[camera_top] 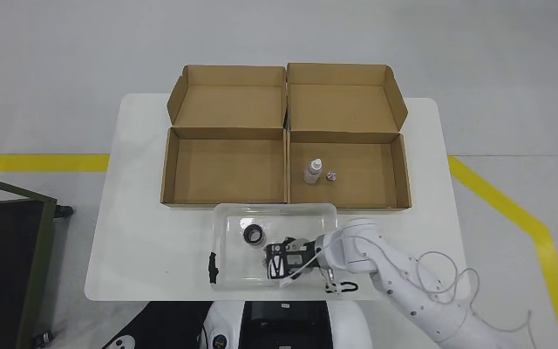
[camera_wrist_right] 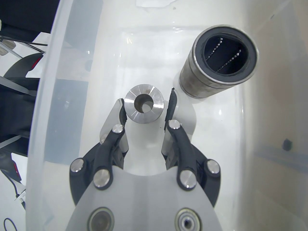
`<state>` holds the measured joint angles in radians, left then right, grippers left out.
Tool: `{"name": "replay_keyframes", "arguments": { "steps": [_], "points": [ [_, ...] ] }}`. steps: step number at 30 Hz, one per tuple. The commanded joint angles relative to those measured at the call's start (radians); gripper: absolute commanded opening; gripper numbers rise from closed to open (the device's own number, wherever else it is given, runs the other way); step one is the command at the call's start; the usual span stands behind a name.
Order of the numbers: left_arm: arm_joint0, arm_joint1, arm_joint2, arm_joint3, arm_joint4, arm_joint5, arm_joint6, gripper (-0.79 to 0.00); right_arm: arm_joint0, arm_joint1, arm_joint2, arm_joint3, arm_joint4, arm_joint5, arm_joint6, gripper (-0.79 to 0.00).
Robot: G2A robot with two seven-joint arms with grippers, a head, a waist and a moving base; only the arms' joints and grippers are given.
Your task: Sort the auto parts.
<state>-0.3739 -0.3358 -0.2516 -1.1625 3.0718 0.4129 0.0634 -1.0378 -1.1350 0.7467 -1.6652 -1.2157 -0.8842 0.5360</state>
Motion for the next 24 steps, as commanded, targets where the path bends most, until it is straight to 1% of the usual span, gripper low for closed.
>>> {"name": "replay_keyframes", "arguments": {
  "steps": [1,3,4,5,6,13,24],
  "points": [
    [0.000,0.000,0.000,0.000,0.000,0.000,0.000,0.000,0.002,-0.001,-0.004,0.002,-0.004,0.002,-0.004,-0.514],
    [0.000,0.000,0.000,0.000,0.000,0.000,0.000,0.000,0.004,-0.002,-0.007,0.004,-0.005,0.001,-0.008,-0.600],
    [0.000,0.000,0.000,0.000,0.000,0.000,0.000,0.000,0.005,-0.002,-0.008,0.004,-0.007,0.002,-0.010,-0.659],
    [0.000,0.000,0.000,0.000,0.000,0.000,0.000,0.000,0.004,-0.002,-0.008,0.005,-0.007,0.002,-0.012,-0.748],
    [0.000,0.000,0.000,0.000,0.000,0.000,0.000,0.000,0.004,-0.002,-0.009,0.005,-0.006,0.001,-0.015,-0.785],
    [0.000,0.000,0.000,0.000,0.000,0.000,0.000,0.000,0.001,0.002,0.002,-0.016,0.013,-0.011,-0.031,-0.785],
    [0.000,0.000,0.000,0.000,0.000,0.000,0.000,0.000,-0.009,0.013,0.060,-0.076,0.081,-0.003,-0.078,-0.785]
  ]
}}
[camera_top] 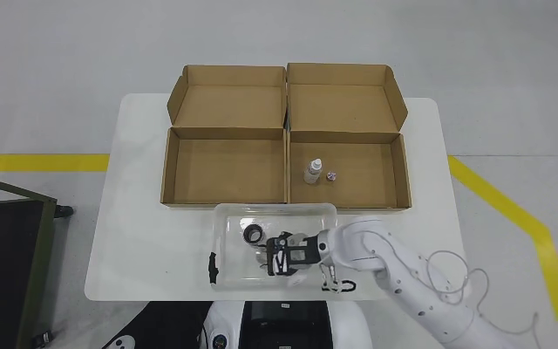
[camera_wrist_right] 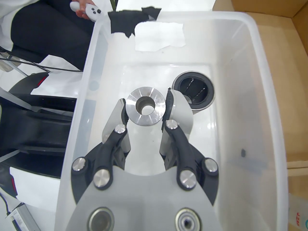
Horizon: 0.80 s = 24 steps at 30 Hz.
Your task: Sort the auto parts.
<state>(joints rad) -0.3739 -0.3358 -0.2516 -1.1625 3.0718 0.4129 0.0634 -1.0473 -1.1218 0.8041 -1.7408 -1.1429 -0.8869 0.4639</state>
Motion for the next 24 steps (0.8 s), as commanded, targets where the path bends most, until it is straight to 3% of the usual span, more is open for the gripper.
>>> {"name": "replay_keyframes", "arguments": {
  "steps": [1,24],
  "points": [
    [0.000,0.000,0.000,0.000,0.000,0.000,0.000,0.000,0.002,0.000,0.005,0.000,0.020,-0.001,-0.015,-0.785],
    [0.000,0.000,0.000,0.000,0.000,0.000,0.000,0.000,0.063,-0.015,0.089,0.011,0.303,0.050,-0.207,-0.785]
  ]
}}
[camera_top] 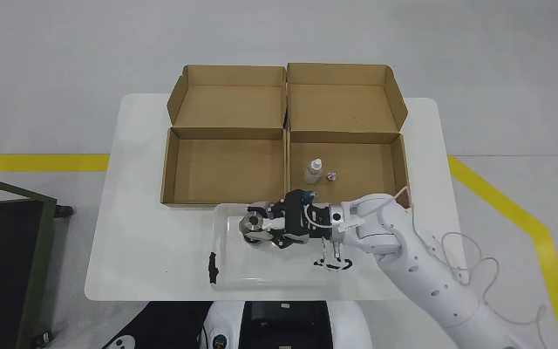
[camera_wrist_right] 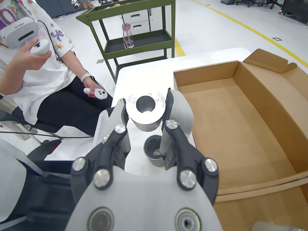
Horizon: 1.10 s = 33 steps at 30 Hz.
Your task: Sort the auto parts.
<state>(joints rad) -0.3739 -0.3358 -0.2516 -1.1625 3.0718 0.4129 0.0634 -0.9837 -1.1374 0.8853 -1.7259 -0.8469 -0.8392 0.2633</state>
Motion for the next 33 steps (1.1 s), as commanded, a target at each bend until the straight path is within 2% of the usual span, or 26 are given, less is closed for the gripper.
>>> {"name": "replay_keyframes", "arguments": {
  "steps": [1,21,33],
  "points": [
    [0.000,0.000,0.000,0.000,0.000,0.000,0.000,0.000,-0.001,0.001,0.018,-0.009,0.015,0.004,-0.013,-0.785],
    [0.000,0.000,0.000,0.000,0.000,0.000,0.000,0.000,-0.097,0.046,0.304,-0.197,0.120,-0.052,-0.092,-0.785],
    [0.000,0.000,0.000,0.000,0.000,0.000,0.000,0.000,-0.122,0.057,0.401,-0.244,0.135,-0.073,-0.136,-0.785]
  ]
}}
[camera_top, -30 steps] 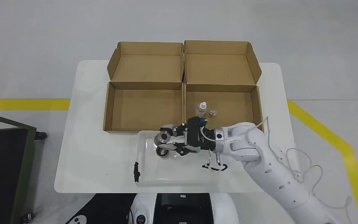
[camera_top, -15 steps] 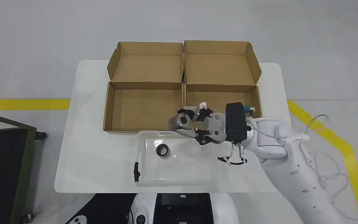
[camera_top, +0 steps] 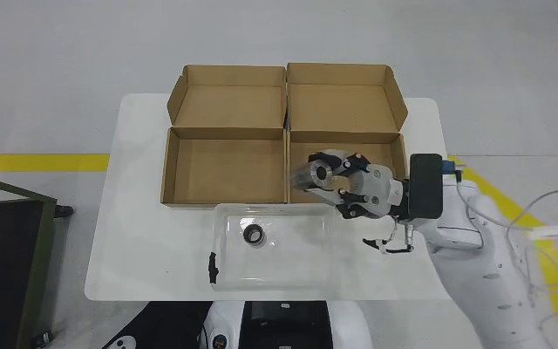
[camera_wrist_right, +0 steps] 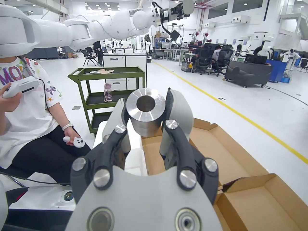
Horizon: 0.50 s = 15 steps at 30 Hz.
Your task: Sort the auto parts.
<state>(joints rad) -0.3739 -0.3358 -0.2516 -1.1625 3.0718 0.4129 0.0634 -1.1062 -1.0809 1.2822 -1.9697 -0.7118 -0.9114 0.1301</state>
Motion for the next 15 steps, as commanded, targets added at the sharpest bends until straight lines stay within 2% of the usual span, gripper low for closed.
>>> {"name": "replay_keyframes", "arguments": {
  "steps": [1,15],
  "points": [
    [0.000,0.000,0.000,0.000,0.000,0.000,0.000,0.000,0.001,0.000,0.007,0.000,0.000,-0.002,-0.007,-0.785],
    [0.000,0.000,0.000,0.000,0.000,0.000,0.000,0.000,0.023,-0.005,-0.032,0.025,-0.038,-0.006,-0.009,-0.785]
  ]
}}
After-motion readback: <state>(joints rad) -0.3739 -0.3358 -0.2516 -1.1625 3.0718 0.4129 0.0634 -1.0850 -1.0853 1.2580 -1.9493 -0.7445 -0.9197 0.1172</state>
